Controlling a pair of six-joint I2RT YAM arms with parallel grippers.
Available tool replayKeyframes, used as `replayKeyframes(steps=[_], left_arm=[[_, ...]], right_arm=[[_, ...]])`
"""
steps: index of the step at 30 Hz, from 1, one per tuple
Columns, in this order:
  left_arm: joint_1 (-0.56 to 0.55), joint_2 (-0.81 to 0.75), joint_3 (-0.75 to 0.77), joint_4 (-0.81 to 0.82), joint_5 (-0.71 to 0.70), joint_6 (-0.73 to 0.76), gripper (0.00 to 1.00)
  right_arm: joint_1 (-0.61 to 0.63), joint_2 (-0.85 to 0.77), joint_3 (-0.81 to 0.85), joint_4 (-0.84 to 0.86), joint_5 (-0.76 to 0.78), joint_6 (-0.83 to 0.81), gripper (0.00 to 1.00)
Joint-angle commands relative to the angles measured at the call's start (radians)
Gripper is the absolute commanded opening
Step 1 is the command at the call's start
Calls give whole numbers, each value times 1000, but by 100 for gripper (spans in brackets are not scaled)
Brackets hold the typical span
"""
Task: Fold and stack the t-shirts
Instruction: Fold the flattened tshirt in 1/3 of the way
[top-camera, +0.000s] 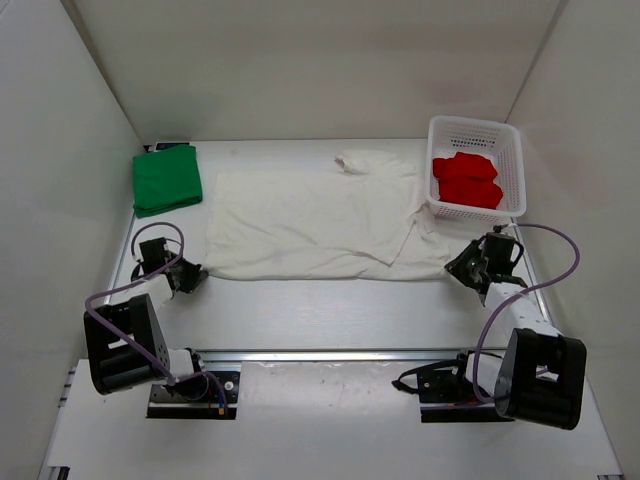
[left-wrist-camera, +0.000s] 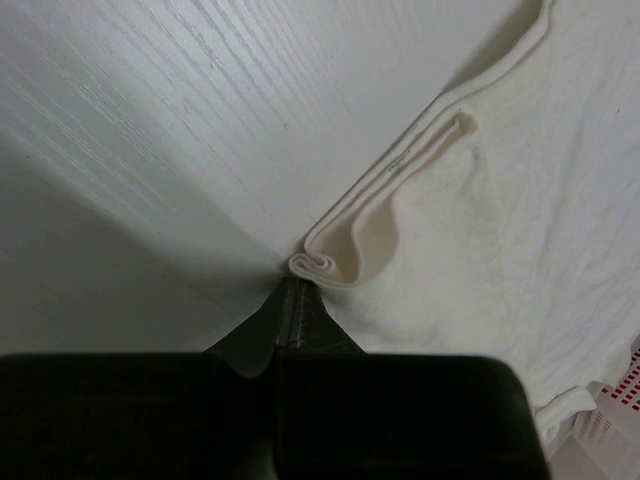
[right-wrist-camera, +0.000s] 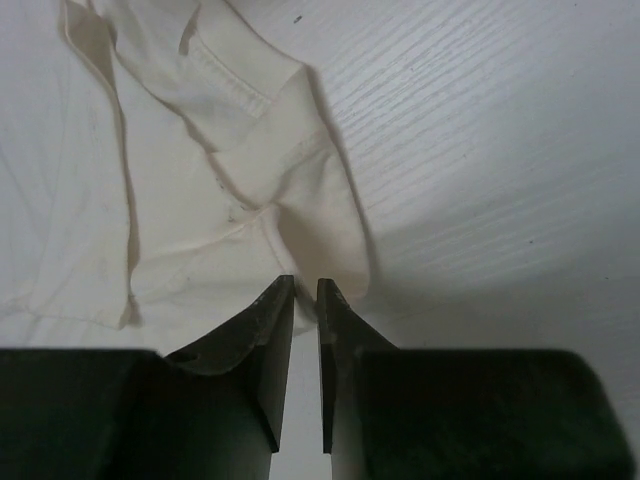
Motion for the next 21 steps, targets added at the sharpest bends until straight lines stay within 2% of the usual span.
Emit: replayKeyframes(steps=[1,5,7,10,13,14,15,16,18,21], left_arm=[[-1,-17,30,7,-2,7,0],[-22,-31,17,-7,-14,21,0],[-27,-52,11,-19,-37,33,0],[-32,-100,10,-38,-48,48,0],[-32,-120,10,-60,-54,64,0],[-26,-126,7,-71,-59,74,3],[-19,-146,-3,-73,-74,67,14],[-19,-175,-12,-87,-87,65,19],[-25,-196,-16,-81,-105,58,38],[-23,-184,-41,-61,-87,42,52]], right_arm=[[-10,11,-9,66,-15,20,16],[42,-79,16,-32,43,-16,31],[128,-150,36,-75,141,-33,35],[220,-205,39,-76,185,-38,37],[260,-173,22,-42,124,-26,34],[271,-158,23,-22,93,-27,34],[274,-152,14,-10,79,-23,33],[286,-150,4,-5,57,-21,33],[312,-156,-12,10,50,-10,33],[327,-161,-55,16,47,-4,35]])
